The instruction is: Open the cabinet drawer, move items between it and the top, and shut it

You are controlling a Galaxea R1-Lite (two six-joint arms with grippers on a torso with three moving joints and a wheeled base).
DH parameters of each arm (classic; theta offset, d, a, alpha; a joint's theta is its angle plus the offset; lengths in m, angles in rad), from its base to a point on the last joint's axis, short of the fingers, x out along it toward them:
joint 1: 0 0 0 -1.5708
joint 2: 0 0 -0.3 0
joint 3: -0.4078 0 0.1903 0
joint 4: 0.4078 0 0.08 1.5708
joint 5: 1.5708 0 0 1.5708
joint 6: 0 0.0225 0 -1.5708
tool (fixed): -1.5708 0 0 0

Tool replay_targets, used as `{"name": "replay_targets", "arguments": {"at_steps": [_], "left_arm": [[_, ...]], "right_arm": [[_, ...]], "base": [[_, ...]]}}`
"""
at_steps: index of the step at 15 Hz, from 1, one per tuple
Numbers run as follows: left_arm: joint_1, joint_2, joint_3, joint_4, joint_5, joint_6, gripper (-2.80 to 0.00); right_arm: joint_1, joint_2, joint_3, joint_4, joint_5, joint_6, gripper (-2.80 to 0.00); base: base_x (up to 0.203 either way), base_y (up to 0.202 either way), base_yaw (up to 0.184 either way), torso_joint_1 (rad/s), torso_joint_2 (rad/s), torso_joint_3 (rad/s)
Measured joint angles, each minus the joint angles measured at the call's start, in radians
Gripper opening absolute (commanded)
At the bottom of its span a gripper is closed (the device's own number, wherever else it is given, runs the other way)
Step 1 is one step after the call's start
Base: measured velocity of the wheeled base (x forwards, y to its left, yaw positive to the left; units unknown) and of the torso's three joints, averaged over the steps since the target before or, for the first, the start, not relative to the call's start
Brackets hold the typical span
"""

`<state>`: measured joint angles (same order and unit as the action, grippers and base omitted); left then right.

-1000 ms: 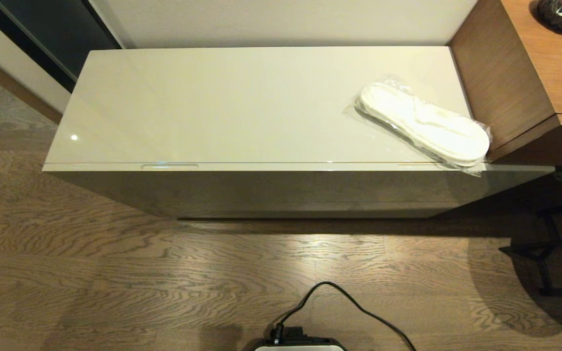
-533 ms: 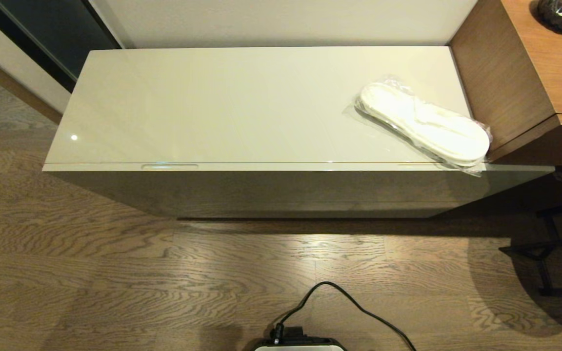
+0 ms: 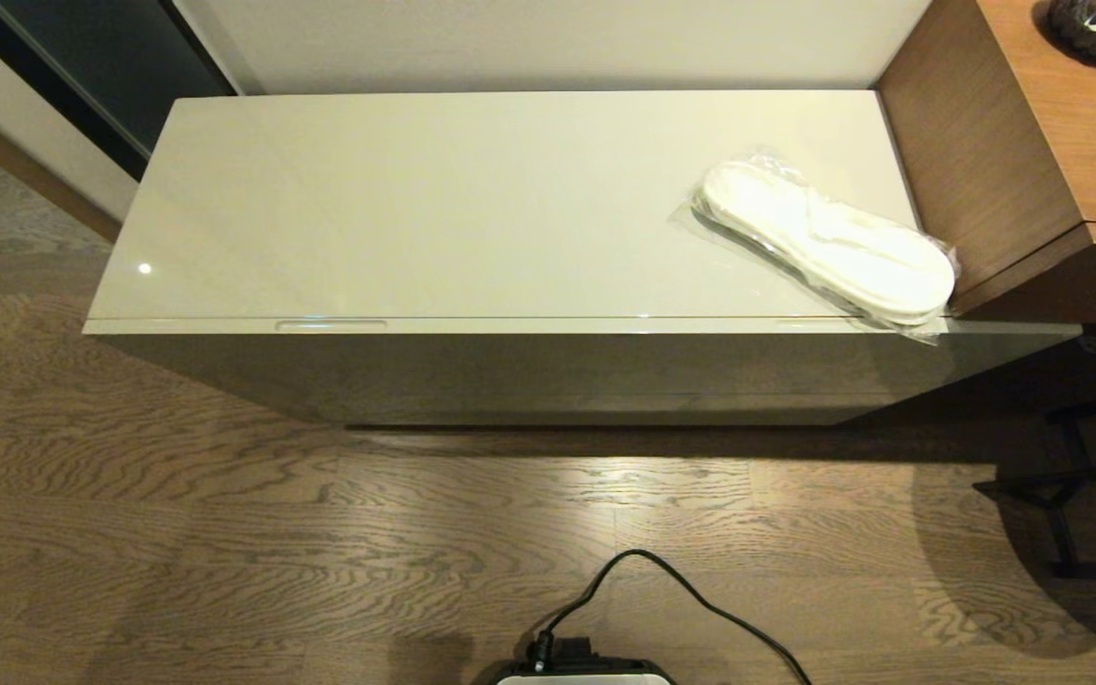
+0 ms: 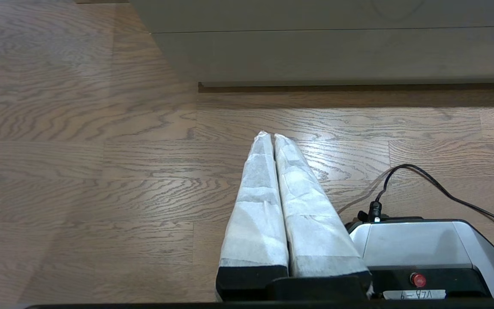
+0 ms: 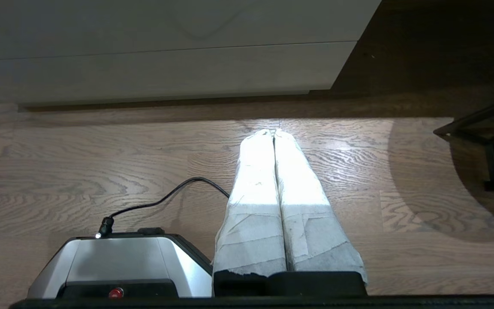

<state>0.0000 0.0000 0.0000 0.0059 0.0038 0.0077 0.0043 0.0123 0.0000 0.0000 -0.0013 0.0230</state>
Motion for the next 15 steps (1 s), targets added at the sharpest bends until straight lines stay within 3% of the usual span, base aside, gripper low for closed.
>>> {"name": "replay_targets", "arguments": {"at_steps": [15], "left_arm": [[0.0, 0.0, 0.0, 0.0, 0.0, 0.0, -2.8]], "right_arm": [[0.0, 0.0, 0.0, 0.0, 0.0, 0.0, -2.8]], "base": [[0.0, 0.0, 0.0, 0.0, 0.0, 0.0]]}}
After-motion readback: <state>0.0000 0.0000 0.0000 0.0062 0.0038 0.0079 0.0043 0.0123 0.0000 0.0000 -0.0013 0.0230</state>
